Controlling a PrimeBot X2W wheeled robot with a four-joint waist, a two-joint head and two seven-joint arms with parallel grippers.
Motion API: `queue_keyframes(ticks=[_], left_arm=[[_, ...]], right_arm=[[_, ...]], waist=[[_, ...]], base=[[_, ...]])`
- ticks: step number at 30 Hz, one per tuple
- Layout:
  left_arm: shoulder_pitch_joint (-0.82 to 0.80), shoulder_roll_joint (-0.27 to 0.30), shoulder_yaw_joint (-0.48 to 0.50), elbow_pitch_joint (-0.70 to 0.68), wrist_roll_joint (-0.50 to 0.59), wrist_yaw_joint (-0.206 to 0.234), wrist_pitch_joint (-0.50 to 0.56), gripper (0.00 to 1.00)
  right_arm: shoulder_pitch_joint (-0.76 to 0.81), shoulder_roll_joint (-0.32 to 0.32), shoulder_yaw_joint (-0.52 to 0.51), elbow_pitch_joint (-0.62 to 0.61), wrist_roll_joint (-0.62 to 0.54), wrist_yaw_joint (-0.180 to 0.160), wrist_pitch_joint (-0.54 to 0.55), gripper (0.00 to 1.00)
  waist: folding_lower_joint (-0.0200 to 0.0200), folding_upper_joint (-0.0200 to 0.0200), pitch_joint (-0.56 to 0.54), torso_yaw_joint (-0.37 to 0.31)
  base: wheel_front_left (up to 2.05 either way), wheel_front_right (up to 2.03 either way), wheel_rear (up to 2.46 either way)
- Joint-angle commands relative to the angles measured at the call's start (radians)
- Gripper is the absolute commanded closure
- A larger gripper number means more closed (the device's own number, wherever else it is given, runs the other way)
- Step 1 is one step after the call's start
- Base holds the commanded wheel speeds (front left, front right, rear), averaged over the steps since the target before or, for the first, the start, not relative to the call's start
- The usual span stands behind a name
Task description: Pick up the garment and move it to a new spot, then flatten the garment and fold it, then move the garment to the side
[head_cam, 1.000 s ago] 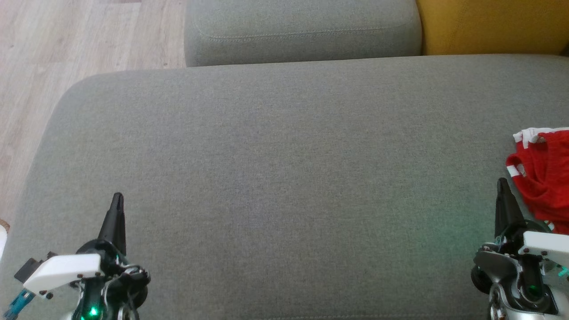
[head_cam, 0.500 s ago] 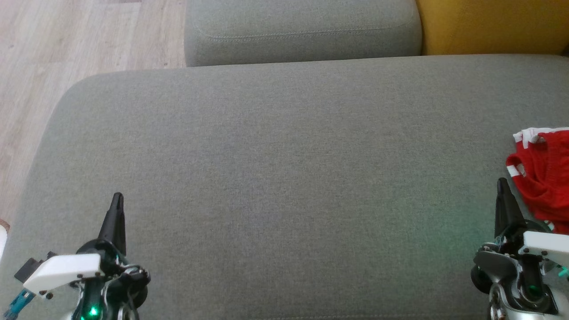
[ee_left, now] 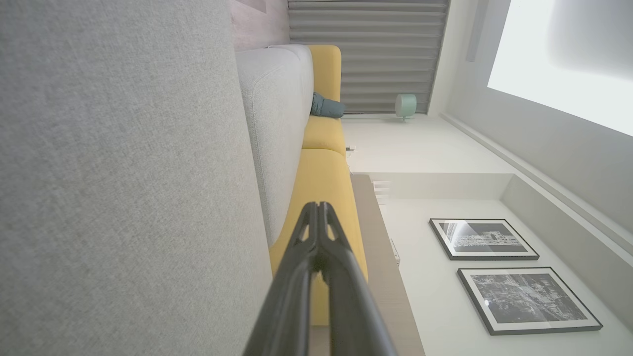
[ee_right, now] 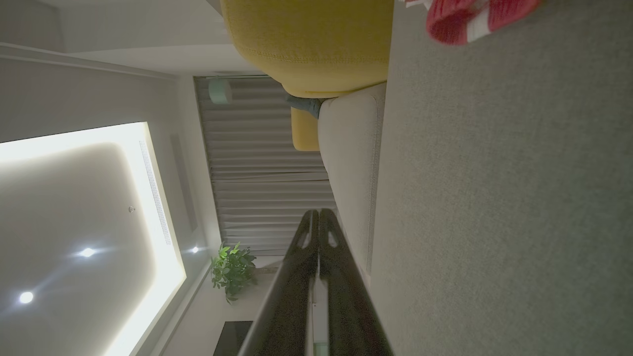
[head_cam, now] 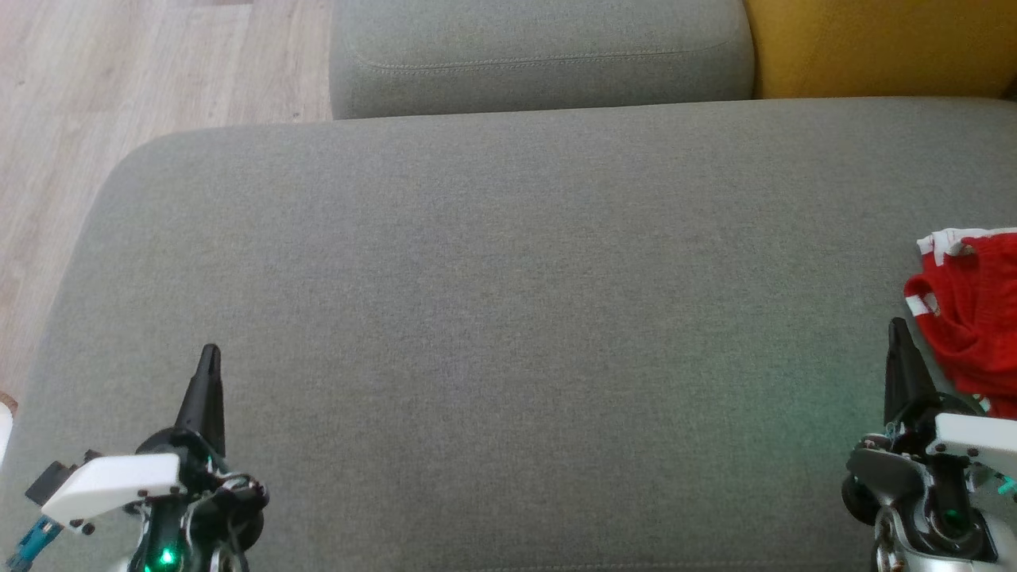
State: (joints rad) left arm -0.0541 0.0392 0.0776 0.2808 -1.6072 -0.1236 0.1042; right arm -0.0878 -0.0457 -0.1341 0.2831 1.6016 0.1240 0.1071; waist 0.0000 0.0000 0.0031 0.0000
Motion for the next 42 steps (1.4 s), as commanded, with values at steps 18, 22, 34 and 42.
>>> queue_keyframes(ticks=[18, 22, 34, 42], left_arm=[[-0.054, 0.012, 0.036, -0.036, -0.002, -0.007, 0.009, 1.00], [-0.054, 0.012, 0.036, -0.036, -0.002, -0.007, 0.009, 1.00], [-0.054, 0.012, 0.036, -0.036, -0.002, -0.007, 0.009, 1.00], [-0.054, 0.012, 0.036, -0.036, -0.001, -0.007, 0.009, 1.00]], right_arm=[[-0.020, -0.004, 0.020, -0.038, 0.007, 0.007, 0.006, 1.00], [-0.020, -0.004, 0.020, -0.038, 0.007, 0.007, 0.006, 1.00], [-0.020, -0.004, 0.020, -0.038, 0.007, 0.007, 0.006, 1.00], [-0.020, -0.004, 0.020, -0.038, 0.007, 0.007, 0.006, 1.00]], waist=[[0.0000, 0.0000, 0.000, 0.000], [0.0000, 0.0000, 0.000, 0.000], [0.0000, 0.0000, 0.000, 0.000], [0.0000, 0.0000, 0.000, 0.000]], base=[[0.00, 0.00, 0.00], [0.00, 0.00, 0.00], [0.00, 0.00, 0.00], [0.00, 0.00, 0.00]])
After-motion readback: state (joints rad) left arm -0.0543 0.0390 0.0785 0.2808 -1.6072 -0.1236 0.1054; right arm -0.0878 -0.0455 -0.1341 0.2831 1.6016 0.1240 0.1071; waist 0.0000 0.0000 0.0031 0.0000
